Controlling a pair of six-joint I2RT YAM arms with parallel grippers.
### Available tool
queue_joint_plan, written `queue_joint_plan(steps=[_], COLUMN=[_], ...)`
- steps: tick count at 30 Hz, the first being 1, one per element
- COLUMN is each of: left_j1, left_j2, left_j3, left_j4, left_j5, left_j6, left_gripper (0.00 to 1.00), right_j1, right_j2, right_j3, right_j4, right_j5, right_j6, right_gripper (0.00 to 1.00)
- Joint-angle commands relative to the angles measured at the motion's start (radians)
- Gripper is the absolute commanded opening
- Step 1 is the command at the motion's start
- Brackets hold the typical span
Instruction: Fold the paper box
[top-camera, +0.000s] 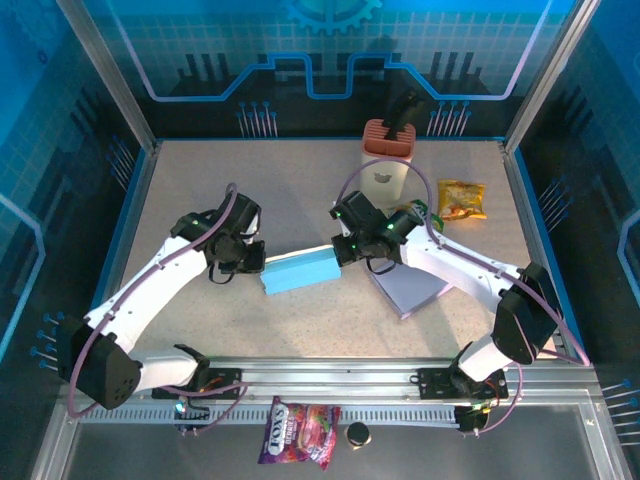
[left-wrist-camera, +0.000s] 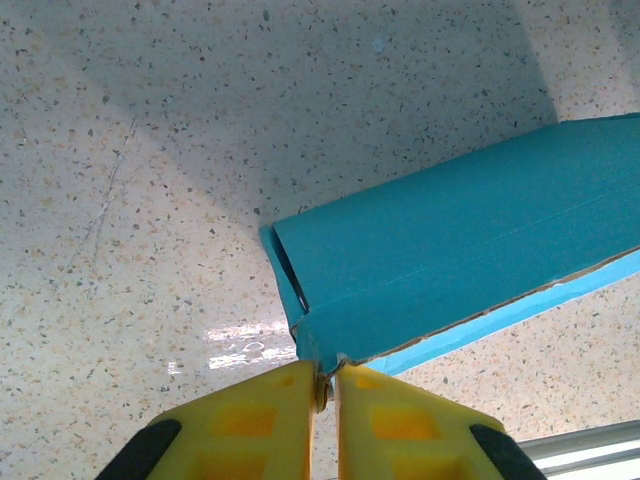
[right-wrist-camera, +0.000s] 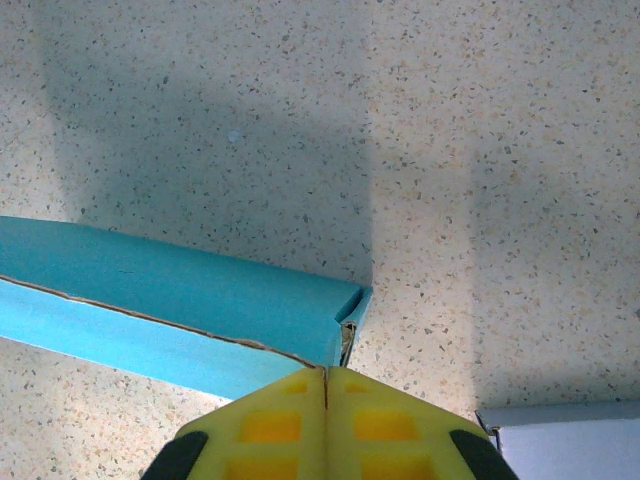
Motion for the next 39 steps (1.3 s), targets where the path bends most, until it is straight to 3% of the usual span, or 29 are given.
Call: queue_joint_plan(steps=[1,13,22,39], left_j1=[0.002,0.002,0.002,0.023], left_j2=[0.005,0.008,0.004,0.036], left_j3=[-0.013,-0.015,-0.024,0.051], left_j4=[0.007,0.013,0.031,-0.061], left_j5=[-0.020,-0.017,-0.014,0.069], left_j6=[-0.002,-0.014,-0.071,-0.150], left_gripper=[0.14,0.11,0.00,0.00], right_j1=[0.016,0.016,0.021,0.032], right_j2=[-0.013,-0.017,-0.030,-0.032], right_j3=[0.010,0.007,-0.002,-0.016], right_j4=[-0.017,-0.015,-0.009,-0.008], right_j5=[0.016,0.020,0.030,0.040], right_j6=[0.016,0.024,0.039,0.034], right_gripper=[0.00,0.00,0.00,0.00])
